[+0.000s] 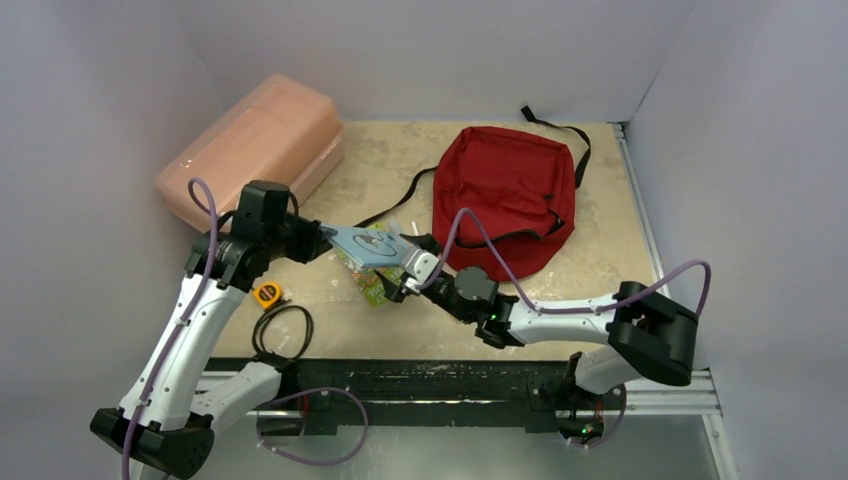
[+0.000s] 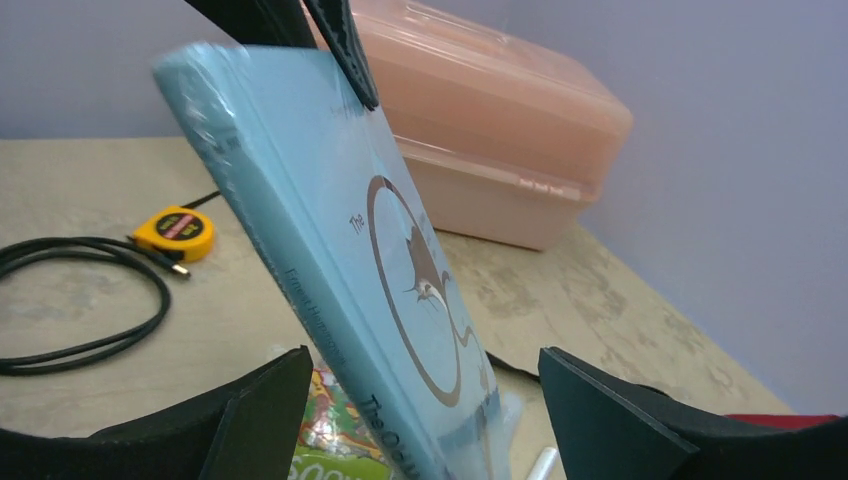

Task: Pack the student bag
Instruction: Pick up the book from the center of the board.

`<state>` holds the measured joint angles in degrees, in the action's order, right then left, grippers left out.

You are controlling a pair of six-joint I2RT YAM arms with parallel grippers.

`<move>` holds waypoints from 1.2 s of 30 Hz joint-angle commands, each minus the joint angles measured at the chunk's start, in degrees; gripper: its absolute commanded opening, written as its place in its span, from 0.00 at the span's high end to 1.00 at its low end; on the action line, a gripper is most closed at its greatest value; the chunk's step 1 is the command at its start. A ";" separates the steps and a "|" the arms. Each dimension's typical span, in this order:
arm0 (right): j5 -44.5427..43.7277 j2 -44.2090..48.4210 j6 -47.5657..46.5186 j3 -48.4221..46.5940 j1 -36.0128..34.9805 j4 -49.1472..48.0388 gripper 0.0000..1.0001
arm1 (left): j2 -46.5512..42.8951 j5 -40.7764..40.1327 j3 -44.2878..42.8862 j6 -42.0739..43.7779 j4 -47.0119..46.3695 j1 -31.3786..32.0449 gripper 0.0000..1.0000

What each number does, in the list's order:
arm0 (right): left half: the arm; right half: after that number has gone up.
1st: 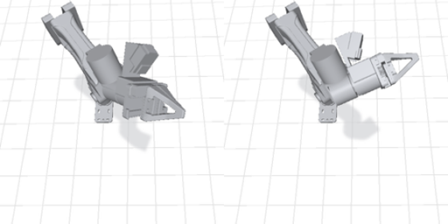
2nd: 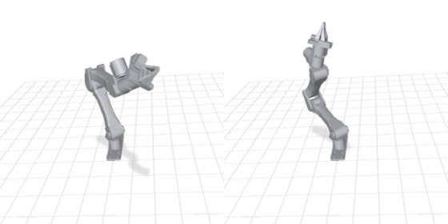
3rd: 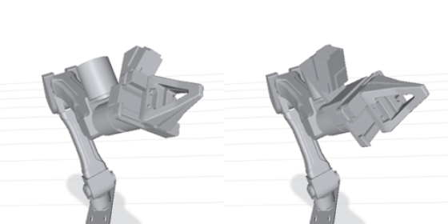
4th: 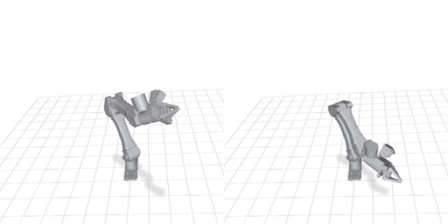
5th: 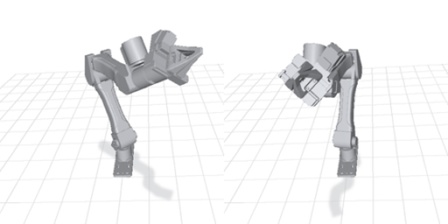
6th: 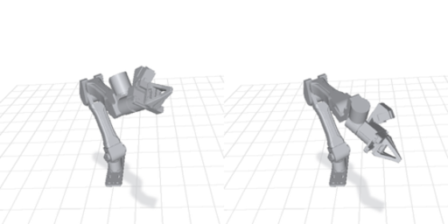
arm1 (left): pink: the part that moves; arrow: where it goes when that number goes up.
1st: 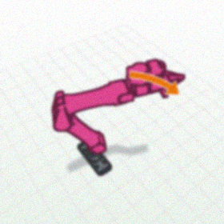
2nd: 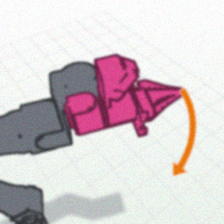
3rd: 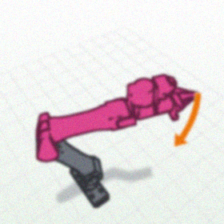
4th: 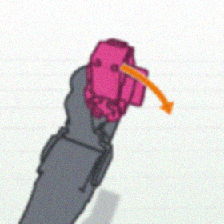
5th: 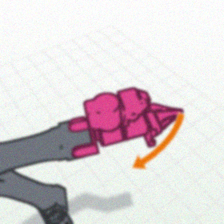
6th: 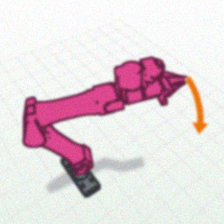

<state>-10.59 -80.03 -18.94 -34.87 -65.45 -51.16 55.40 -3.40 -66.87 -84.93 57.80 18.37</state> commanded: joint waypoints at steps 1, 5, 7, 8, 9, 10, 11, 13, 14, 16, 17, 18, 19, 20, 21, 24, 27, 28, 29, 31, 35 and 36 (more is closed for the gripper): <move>-14.73 -4.34 -3.43 -5.38 -0.82 -6.06 0.20 | 0.58 6.18 -5.41 -5.51 -1.00 -0.61 1.00; -12.34 -3.77 -1.45 -3.24 -0.82 -9.62 0.63 | 0.03 8.99 -4.85 -2.19 -5.75 -1.23 1.00; -8.83 -2.30 1.46 -3.78 -0.82 -5.64 0.99 | -0.91 10.68 -3.20 0.01 -10.74 -1.49 0.89; -8.06 -1.46 3.61 -3.69 -0.67 -4.73 1.00 | -1.32 11.19 -2.39 2.17 -13.75 -1.56 0.72; -6.32 0.08 5.66 -3.22 0.24 -3.24 1.00 | -1.21 11.26 -2.65 6.06 -15.24 -1.65 0.57; -5.00 1.13 7.89 -3.06 0.94 -1.86 1.00 | -0.89 11.04 -3.35 8.30 -15.04 -1.71 0.40; -2.94 3.08 10.50 -3.19 2.22 0.54 1.00 | -0.19 10.89 -4.61 12.11 -14.39 -1.75 0.28; 5.65 5.78 16.63 -3.89 7.01 6.42 1.00 | 1.05 12.16 -6.57 22.22 -15.38 -1.76 0.19; 9.67 7.04 20.18 -4.11 9.45 8.98 1.00 | 1.28 11.62 -7.03 26.31 -14.58 -1.76 0.18; 14.06 9.53 22.03 -3.21 12.48 11.18 1.00 | -0.23 9.56 -5.84 30.89 -13.16 -1.84 0.15; 16.96 10.44 20.12 -2.66 13.36 11.69 1.00 | -1.34 10.50 -4.69 32.75 -15.19 -1.97 0.15; 16.82 11.05 16.21 -2.43 13.49 12.58 1.00 | -2.40 11.95 -3.65 33.35 -16.14 -2.01 0.14; 15.07 11.38 12.54 -2.52 13.50 13.80 1.00 | -3.04 13.37 -3.31 32.17 -16.16 -2.09 0.14; 13.31 11.46 9.63 -2.82 13.51 15.17 1.00 | -3.18 15.22 -3.37 30.34 -15.65 -2.23 0.15; 11.37 11.47 6.09 -3.23 13.51 16.39 1.00 | -2.88 17.94 -3.81 28.08 -14.98 -2.33 0.14; 7.54 11.25 -1.19 -3.82 13.38 18.32 1.00 | -1.14 21.60 -5.81 19.59 -11.06 -2.54 0.11; 2.36 10.27 -4.92 -5.04 12.46 19.39 1.00 | -0.06 26.45 -4.83 11.68 -12.48 -2.84 0.10; 0.35 9.84 -6.05 -5.40 11.43 19.43 1.00 | 0.01 28.55 -3.36 8.52 -14.68 -2.82 0.08; -2.13 9.36 -7.13 -6.05 10.16 19.24 1.00 | 0.12 30.27 -0.95 5.10 -17.16 -2.84 0.08; -8.71 7.84 -10.31 -7.07 6.37 18.44 1.00 | 1.08 33.64 2.04 -0.32 -22.35 -2.81 0.06; -17.97 4.25 -13.02 -10.29 1.66 16.48 1.00 | 4.61 35.76 1.64 -2.08 -23.65 -2.31 0.05; -18.80 3.88 -12.72 -11.17 1.38 16.66 1.00 | 5.19 35.80 1.24 -1.73 -22.86 -2.02 0.05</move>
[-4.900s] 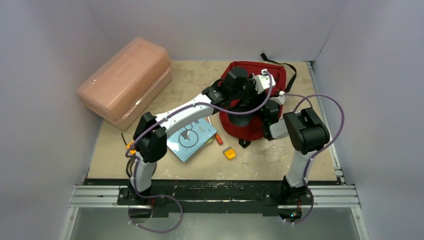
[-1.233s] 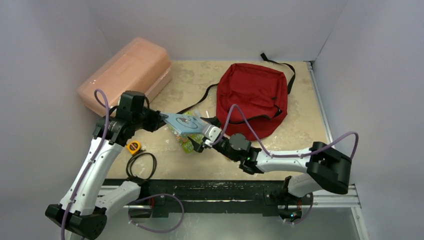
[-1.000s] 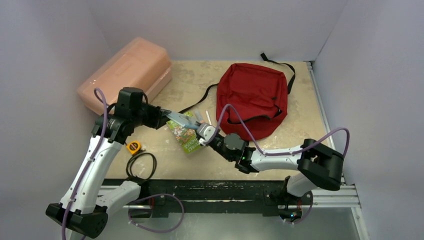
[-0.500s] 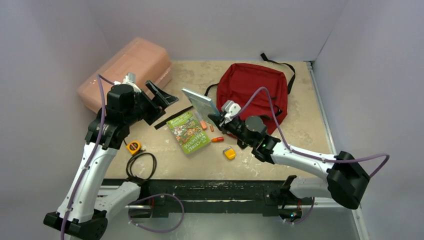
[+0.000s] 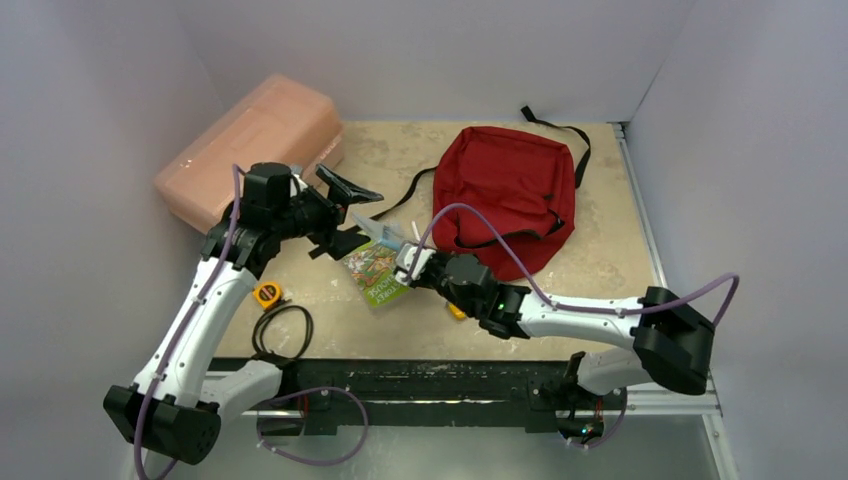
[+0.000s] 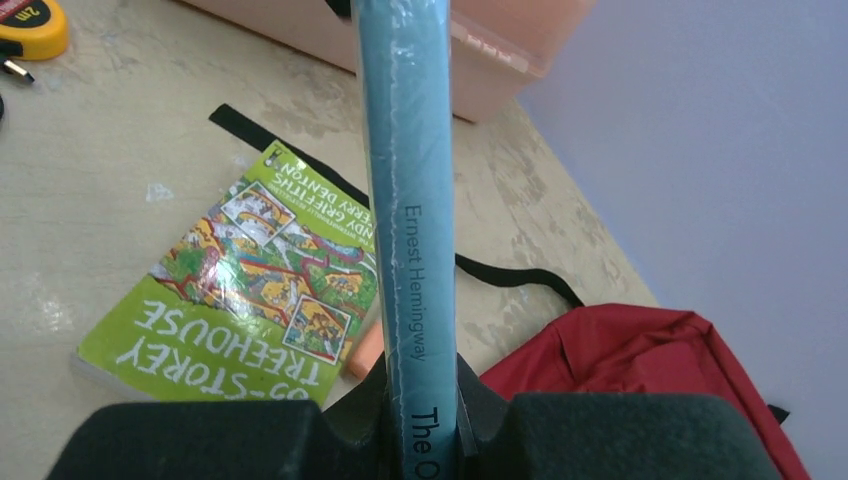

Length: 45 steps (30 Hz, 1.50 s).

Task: Pack the student bag
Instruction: Pick up the book from the center of the board.

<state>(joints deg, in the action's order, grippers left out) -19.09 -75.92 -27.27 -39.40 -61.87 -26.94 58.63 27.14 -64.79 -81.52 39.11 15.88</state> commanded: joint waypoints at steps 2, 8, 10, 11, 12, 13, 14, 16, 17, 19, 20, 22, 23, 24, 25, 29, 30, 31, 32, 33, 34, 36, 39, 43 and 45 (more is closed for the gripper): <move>-12.02 -0.95 -4.67 -8.31 -3.17 -6.83 1.00 | 2.27 4.17 -0.99 -4.09 -3.64 1.23 0.05; -17.10 -2.97 -6.52 -12.70 -4.08 -3.92 1.00 | 3.59 2.86 -1.58 -0.32 -2.42 2.41 0.31; -17.30 -2.92 -6.74 -13.69 -4.31 -2.81 1.00 | 4.12 3.24 -1.40 1.85 -4.87 2.66 0.56; -17.44 -2.92 -6.43 -14.37 -4.31 -1.56 1.00 | 4.50 3.72 -1.43 3.61 -7.17 2.67 0.64; -17.69 -2.85 -6.21 -14.69 -4.32 -0.18 0.96 | 5.11 4.18 -1.78 5.60 -8.95 2.67 0.71; -17.53 -2.54 -5.66 -14.81 -4.32 1.09 0.90 | 5.93 4.80 -2.27 8.06 -10.89 2.34 0.78; -16.43 -2.06 -4.74 -14.75 -4.32 2.76 0.84 | 6.90 5.99 -2.88 10.74 -12.78 1.91 0.86; -14.04 -0.41 -2.23 -14.45 -4.27 7.15 0.44 | 9.47 9.19 -4.83 16.89 -14.50 0.97 1.00; -11.75 0.68 0.10 -14.03 -4.31 9.37 0.25 | 10.89 10.81 -5.84 19.97 -15.26 0.51 1.00; -8.48 3.19 4.64 -13.18 -4.29 14.98 0.06 | 13.52 15.12 -7.85 25.74 -17.00 -0.53 1.00; -5.88 4.51 6.87 -12.90 -4.31 17.78 0.02 | 14.61 17.14 -8.86 29.77 -17.43 -1.03 1.00; 1.10 7.19 11.42 -13.22 -3.68 25.32 0.01 | 16.28 18.48 -11.25 39.59 -15.22 -1.89 1.00; 2.71 8.41 13.83 -13.32 -3.53 28.43 0.01 | 16.74 18.47 -12.22 46.40 -13.55 -2.18 1.00; 4.32 9.98 16.56 -13.10 -3.06 30.62 0.01 | 16.97 18.45 -12.88 51.04 -11.88 -2.31 1.00; 7.60 11.66 19.11 -12.95 -1.72 32.63 0.01 | 16.66 18.82 -12.91 55.09 -11.19 -2.34 1.00; 24.03 19.31 23.30 -12.03 10.76 35.46 0.01 | 13.95 24.75 -9.91 66.68 -10.09 -2.30 1.00; 28.69 20.63 23.30 -12.21 14.22 35.67 0.01 | 13.10 27.43 -8.83 68.14 -10.56 -2.26 1.00; 33.01 21.46 32.66 -12.68 17.27 35.85 0.01 | 12.34 29.88 -7.74 69.64 -10.29 -2.26 1.00; 37.95 21.68 34.61 -13.32 19.94 36.36 0.01 | 11.70 31.94 -7.06 70.79 -9.78 -2.21 1.00; 40.16 21.44 36.11 -14.24 22.20 36.84 0.01 | 10.89 32.84 -6.30 71.11 -9.73 -2.25 1.00; 41.19 20.99 38.28 -14.94 24.03 37.17 0.01 | 10.01 33.35 -5.34 70.59 -10.50 -2.24 1.00; 43.07 19.16 42.14 -16.08 27.87 38.12 0.01 | 8.31 34.35 -3.27 68.24 -13.53 -2.21 1.00; 47.90 16.78 47.44 -15.27 33.15 37.34 0.01 | 6.38 36.26 -0.53 64.68 -18.07 -2.17 1.00; 52.43 17.29 58.98 -11.24 41.70 31.70 0.01 | 3.80 32.57 2.70 60.48 -22.81 -2.18 1.00; 51.57 18.28 65.63 -8.96 43.05 28.54 0.01 | 1.23 29.23 6.44 54.85 -30.42 -2.20 1.00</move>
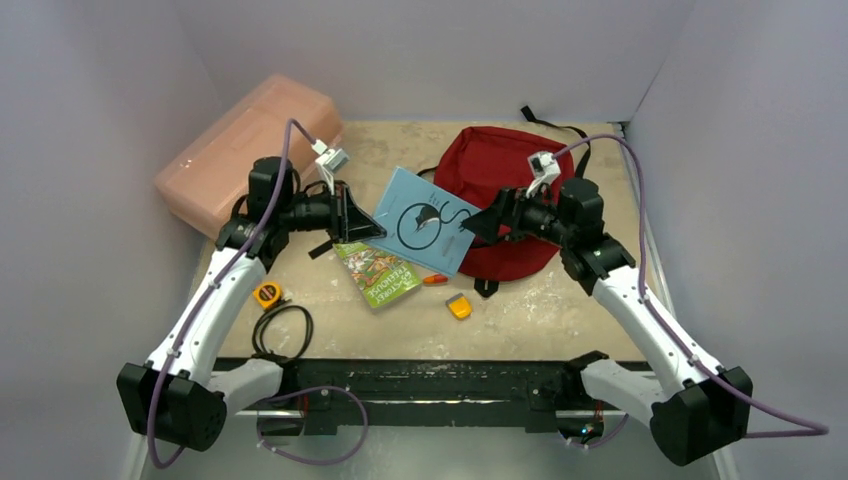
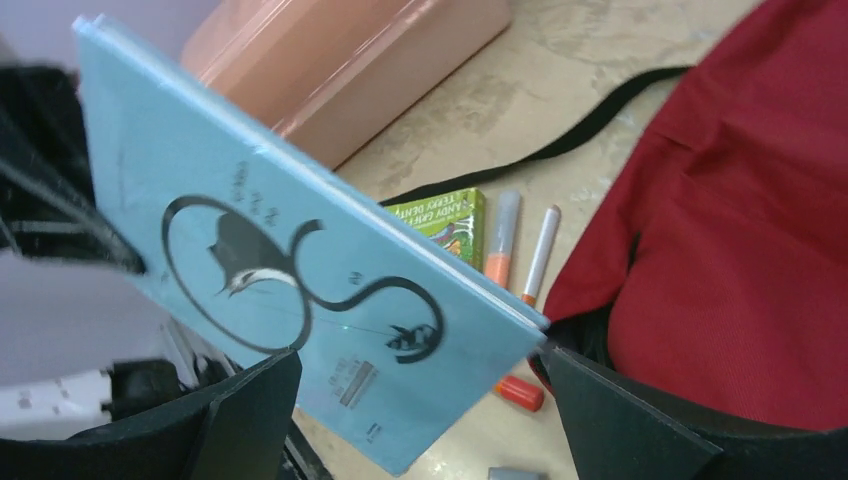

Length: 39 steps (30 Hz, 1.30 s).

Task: Pack the student bag
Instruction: Pick up the book from the center of the board.

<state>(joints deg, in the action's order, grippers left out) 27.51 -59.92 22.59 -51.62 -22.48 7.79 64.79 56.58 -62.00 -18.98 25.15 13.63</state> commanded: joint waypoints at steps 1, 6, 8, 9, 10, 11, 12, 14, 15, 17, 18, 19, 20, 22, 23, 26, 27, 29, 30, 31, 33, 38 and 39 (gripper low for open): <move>4.35 2.78 19.02 4.51 3.69 -7.38 0.01 | -6.53 -2.89 5.45 -10.54 -19.86 0.08 1.00; 0.95 4.52 47.74 21.00 2.07 -42.47 0.01 | -13.90 -24.18 18.13 -31.52 -46.11 0.64 1.00; -4.30 2.98 53.38 23.49 -2.11 -50.28 0.01 | -14.22 -32.56 22.56 -37.20 -57.56 2.74 1.00; -6.87 2.18 53.20 22.18 -4.82 -49.79 0.01 | -13.85 -36.59 23.28 -38.68 -60.23 4.20 1.00; -9.69 1.39 53.07 21.01 -7.11 -50.41 0.01 | -13.26 -39.80 23.44 -39.59 -62.45 5.68 1.00; -12.13 0.33 53.77 20.44 -9.26 -53.33 0.01 | -12.56 -42.70 23.53 -41.01 -64.36 6.84 1.00; -15.11 -1.21 55.73 20.37 -10.91 -56.74 0.01 | -11.62 -45.03 23.84 -42.79 -67.20 8.02 1.00; -19.32 -3.49 59.49 20.22 -13.11 -63.86 0.01 | -9.29 -48.01 24.27 -46.66 -73.06 9.43 1.00; -20.91 -5.73 61.19 19.91 -13.55 -67.73 0.01 | -8.24 -48.87 24.29 -48.85 -75.26 9.81 1.00; -23.53 -8.72 64.26 18.54 -13.84 -71.60 0.01 | -6.16 -50.30 24.45 -52.33 -79.06 10.58 1.00; -24.76 -9.98 65.61 17.77 -13.86 -72.59 0.01 | -5.14 -51.05 24.61 -53.32 -81.13 11.02 1.00; -25.86 -11.30 66.79 16.91 -13.87 -73.55 0.01 | -4.52 -51.57 24.72 -54.44 -82.53 11.47 1.00; -26.58 -12.36 68.08 16.06 -13.84 -73.85 0.01 | -4.02 -51.75 24.66 -55.15 -84.09 11.91 1.00; -27.09 -14.19 68.66 14.75 -13.84 -76.06 0.03 | -4.71 -55.08 26.40 -55.12 -86.97 12.04 1.00; -27.30 -14.96 68.15 13.63 -13.90 -76.45 0.05 | -5.70 -56.24 27.17 -54.81 -86.28 11.99 1.00; -23.63 -17.34 67.06 9.35 -13.40 -73.06 0.06 | -8.21 -56.14 26.79 -52.97 -82.59 11.51 1.00; -22.01 -18.20 66.73 8.49 -13.32 -73.79 0.05 | -8.87 -55.20 26.50 -52.54 -81.74 11.12 1.00; -15.61 -20.25 66.35 5.64 -12.22 -73.12 0.05 | -10.22 -51.97 25.40 -51.95 -79.04 10.25 1.00; -13.25 -21.46 66.51 4.31 -11.61 -72.43 0.04 | -11.03 -50.46 24.84 -52.56 -76.32 9.66 1.00; -12.46 -21.85 66.81 3.83 -11.13 -72.62 0.04 | -11.69 -49.06 24.55 -53.34 -74.37 9.07 1.00; -13.35 -21.74 67.22 4.31 -10.51 -73.29 0.04 | -11.81 -45.91 24.48 -55.71 -74.30 8.29 1.00; -10.14 -23.57 66.21 -1.26 -9.75 -70.21 0.11 | -12.38 -44.33 26.39 -56.58 -74.79 8.11 1.00; -9.41 -23.92 66.23 -2.25 -9.53 -68.77 0.12 | -12.19 -43.32 26.40 -56.56 -75.26 7.94 1.00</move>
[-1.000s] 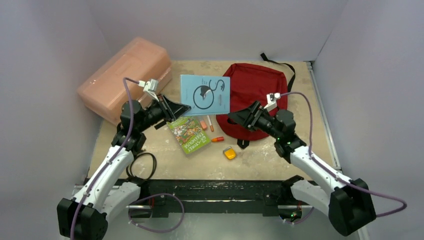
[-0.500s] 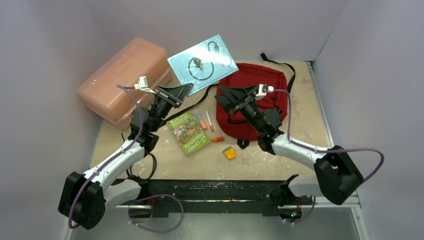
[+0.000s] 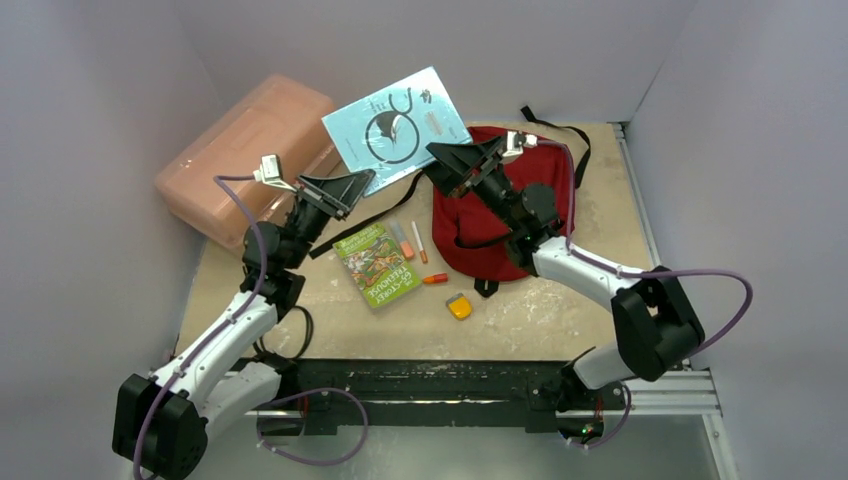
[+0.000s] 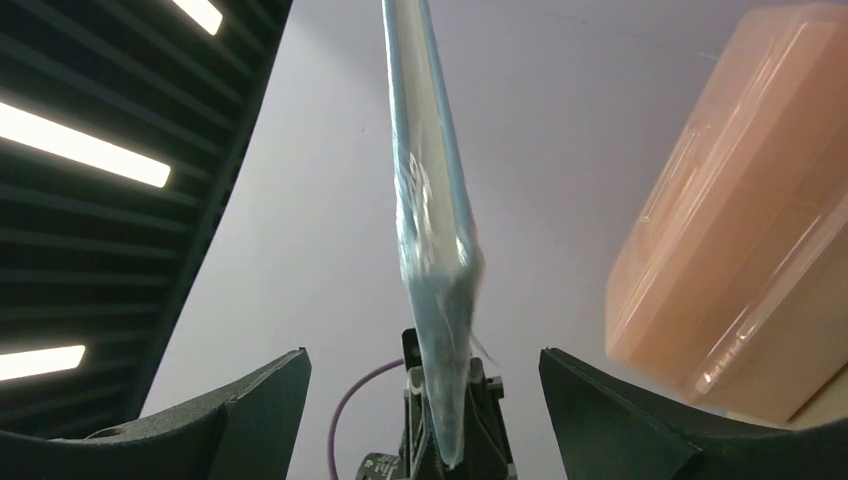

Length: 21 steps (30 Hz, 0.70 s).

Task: Pack the student bag
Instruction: Pick up the book from the center of the board.

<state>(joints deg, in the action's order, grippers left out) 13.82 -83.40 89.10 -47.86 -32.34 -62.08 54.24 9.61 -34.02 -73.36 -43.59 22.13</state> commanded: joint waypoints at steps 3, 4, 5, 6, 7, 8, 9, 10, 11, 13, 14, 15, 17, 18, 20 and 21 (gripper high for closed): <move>4.35 -0.68 -0.34 -6.38 1.23 -0.09 0.22 | -1.92 4.90 -1.37 -2.48 -5.35 -0.61 1.00; 4.17 -0.43 -0.89 -6.56 1.30 0.62 0.30 | -1.94 5.05 -1.12 -2.58 -5.20 -0.60 1.00; 3.99 -0.11 -1.65 -6.77 1.39 2.08 0.39 | -1.94 5.04 -0.61 -2.61 -5.95 -0.60 1.00; 3.89 0.27 -2.65 -6.82 1.32 3.05 0.47 | -1.91 5.02 0.00 -2.70 -6.30 -0.60 1.00; 3.66 0.70 -3.81 -6.46 1.36 3.22 0.71 | -1.87 5.36 0.41 -2.81 -6.22 -0.60 1.00; 3.36 1.39 -5.35 -5.83 1.81 3.38 0.90 | -1.67 6.38 0.71 -2.94 -6.13 -0.55 1.00; 3.29 2.39 -7.05 -5.54 2.68 5.84 1.00 | -1.33 8.30 0.73 -3.24 -5.53 -0.51 1.00; 4.26 3.33 -9.22 -5.80 3.89 10.01 1.00 | -0.99 11.39 0.53 -3.17 -4.56 -0.96 0.93; 6.34 4.10 -12.53 -6.25 5.71 13.22 1.00 | -0.98 15.25 -0.04 -2.35 -1.44 -1.97 0.74; 15.71 5.69 -19.25 -7.14 9.93 19.85 1.00 | -3.23 20.84 -3.94 3.87 18.14 -4.56 0.22; 20.33 6.08 -22.46 -7.41 11.97 22.00 1.00 | -4.99 20.57 -7.31 12.81 32.89 -5.53 0.14; 24.90 6.58 -26.01 -7.92 13.61 25.37 1.00 | -6.30 17.48 -11.18 20.62 47.18 -6.27 0.09; 32.22 6.92 -40.18 -11.25 15.20 42.82 1.00 | -8.07 9.87 -18.42 35.18 68.12 -7.25 0.05; 34.07 7.04 -47.17 -13.76 15.28 51.88 1.00 | -8.88 6.31 -20.82 40.57 73.36 -7.49 0.03; 41.81 7.57 -54.70 -14.75 14.84 59.10 1.00 | -10.23 1.93 -23.32 47.40 77.36 -7.66 0.00; 46.64 8.38 -55.35 -12.86 14.74 58.65 1.00 | -9.98 2.79 -23.82 49.95 76.88 -7.78 0.00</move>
<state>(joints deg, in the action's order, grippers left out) 38.92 -78.70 53.17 -57.49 -15.97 -19.09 47.37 18.41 -51.59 -46.44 11.77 15.07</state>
